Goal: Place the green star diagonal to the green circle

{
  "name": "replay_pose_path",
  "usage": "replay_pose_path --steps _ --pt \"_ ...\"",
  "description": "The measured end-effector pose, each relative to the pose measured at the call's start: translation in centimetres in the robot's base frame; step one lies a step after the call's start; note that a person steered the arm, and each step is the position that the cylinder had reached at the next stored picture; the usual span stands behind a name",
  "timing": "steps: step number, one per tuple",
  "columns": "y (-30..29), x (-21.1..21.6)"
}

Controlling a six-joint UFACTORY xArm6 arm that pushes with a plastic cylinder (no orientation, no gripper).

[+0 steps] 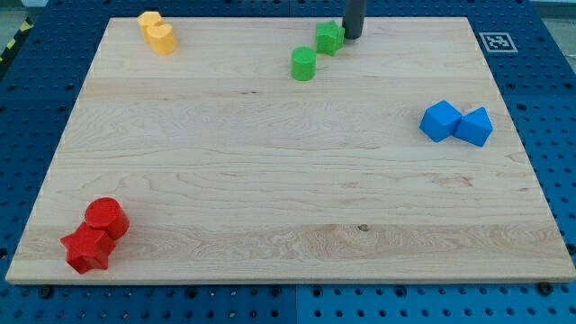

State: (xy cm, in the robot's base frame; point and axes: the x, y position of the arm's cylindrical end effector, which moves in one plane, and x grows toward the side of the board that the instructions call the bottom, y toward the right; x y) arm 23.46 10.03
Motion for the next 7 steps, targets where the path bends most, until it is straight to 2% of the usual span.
replay_pose_path --steps 2,4,5,7 --pt "-0.6 -2.8" --pt "-2.1 -2.8" --pt "-4.6 -2.8" --pt "-4.5 -0.9"
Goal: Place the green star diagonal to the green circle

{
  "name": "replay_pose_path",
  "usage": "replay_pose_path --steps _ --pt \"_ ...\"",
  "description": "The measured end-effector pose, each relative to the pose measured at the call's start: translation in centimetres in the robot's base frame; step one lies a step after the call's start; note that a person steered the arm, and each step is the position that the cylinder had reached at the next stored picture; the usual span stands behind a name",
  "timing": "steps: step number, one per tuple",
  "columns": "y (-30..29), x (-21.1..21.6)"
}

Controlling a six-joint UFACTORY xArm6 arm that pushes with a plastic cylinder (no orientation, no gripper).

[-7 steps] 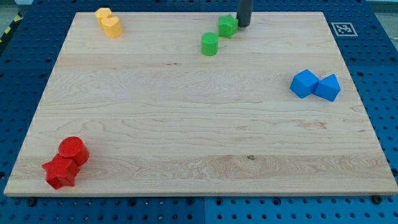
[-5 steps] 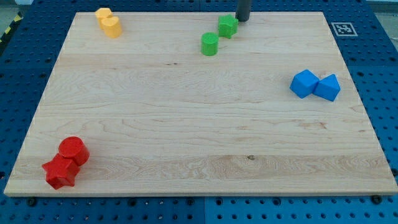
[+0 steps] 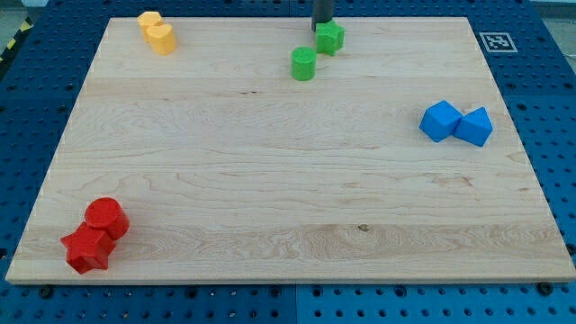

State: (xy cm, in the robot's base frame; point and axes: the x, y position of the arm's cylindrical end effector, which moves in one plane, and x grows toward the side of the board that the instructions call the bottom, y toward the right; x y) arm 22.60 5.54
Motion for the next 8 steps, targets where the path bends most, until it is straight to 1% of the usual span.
replay_pose_path --steps 2,3,5,7,8 --pt "3.2 4.7" --pt "3.6 7.0" --pt "4.0 7.8" --pt "4.4 10.9" --pt "5.9 11.5"
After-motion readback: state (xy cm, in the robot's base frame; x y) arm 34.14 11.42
